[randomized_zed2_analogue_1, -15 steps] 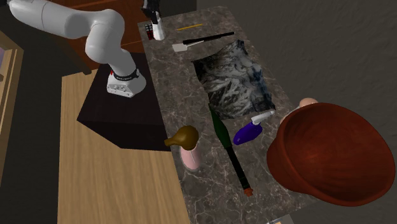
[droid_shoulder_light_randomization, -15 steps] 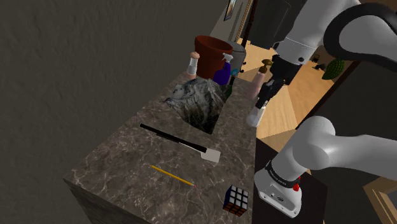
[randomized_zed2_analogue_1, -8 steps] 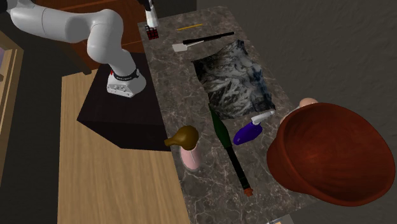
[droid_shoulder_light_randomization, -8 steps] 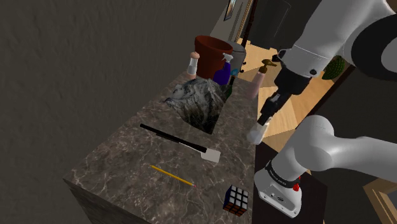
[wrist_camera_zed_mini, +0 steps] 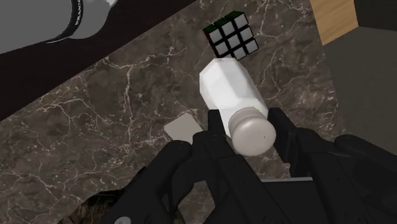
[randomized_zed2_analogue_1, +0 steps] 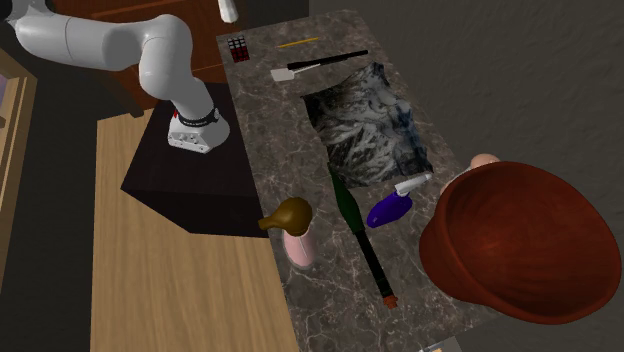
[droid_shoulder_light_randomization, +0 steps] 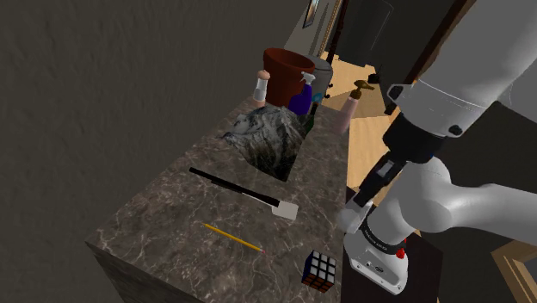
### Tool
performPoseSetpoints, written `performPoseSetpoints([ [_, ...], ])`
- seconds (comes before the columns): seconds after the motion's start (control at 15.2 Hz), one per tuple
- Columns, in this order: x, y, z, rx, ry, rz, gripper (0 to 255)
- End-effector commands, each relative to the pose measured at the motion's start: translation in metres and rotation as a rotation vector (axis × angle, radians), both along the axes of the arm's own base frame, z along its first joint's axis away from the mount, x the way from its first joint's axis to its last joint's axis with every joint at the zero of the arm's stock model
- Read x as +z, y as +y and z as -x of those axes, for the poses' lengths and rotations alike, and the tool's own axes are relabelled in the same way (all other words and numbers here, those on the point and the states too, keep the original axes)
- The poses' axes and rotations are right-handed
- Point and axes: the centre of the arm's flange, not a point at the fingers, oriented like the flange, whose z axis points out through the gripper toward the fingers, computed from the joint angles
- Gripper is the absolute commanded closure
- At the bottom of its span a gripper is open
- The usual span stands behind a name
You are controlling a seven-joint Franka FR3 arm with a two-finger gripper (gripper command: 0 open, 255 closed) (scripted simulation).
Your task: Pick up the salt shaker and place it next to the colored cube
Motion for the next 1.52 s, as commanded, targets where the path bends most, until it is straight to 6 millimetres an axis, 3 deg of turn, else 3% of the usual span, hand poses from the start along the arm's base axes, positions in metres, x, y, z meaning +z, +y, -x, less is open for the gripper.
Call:
performPoseSetpoints([
  [0.0,0.000,0.023,0.014,0.000,0.001,-0.001,255],
  [0.46,0.000,0.108,0.063,0.000,0.001,-0.001,255],
  [1.45,-0.079,0.108,0.063,0.000,0.001,-0.001,255],
])
